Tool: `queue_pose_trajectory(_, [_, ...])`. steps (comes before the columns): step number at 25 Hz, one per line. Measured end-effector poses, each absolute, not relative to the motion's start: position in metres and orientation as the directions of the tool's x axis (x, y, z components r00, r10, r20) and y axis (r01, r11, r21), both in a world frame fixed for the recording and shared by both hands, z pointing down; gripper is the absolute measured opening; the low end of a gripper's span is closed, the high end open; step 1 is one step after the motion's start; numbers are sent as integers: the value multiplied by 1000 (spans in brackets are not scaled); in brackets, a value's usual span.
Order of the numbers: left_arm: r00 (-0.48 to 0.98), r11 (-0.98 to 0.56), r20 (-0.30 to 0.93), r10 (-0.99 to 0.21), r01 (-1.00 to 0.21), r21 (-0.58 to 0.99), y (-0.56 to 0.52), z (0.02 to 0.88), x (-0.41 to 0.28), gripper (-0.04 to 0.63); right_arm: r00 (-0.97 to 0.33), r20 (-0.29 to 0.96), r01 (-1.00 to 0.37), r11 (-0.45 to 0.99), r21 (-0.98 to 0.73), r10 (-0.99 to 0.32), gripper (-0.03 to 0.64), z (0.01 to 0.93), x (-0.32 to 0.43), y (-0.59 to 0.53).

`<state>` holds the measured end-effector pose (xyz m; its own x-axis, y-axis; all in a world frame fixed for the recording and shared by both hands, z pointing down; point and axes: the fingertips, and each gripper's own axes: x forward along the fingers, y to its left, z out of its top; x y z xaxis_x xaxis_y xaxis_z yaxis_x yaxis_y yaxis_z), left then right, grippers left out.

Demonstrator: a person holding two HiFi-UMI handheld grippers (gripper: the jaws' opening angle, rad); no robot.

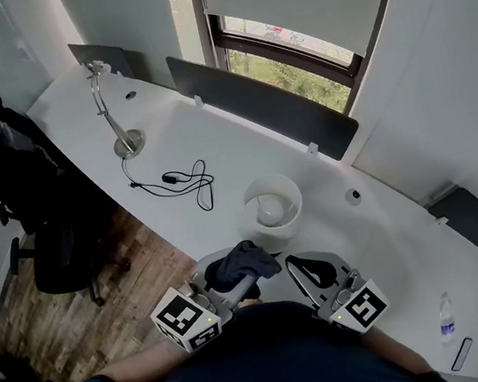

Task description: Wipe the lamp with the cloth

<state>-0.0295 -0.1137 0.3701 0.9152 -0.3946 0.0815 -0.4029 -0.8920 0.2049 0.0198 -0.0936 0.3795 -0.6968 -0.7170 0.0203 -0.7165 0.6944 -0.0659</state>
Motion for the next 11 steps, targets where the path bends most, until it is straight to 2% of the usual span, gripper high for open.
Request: queue_pose_trajectory(11, [917,-895,82,-389,-398,203,-112,370,-30,133,-695,24,-718,693,-67,-719,10,380,19,-92])
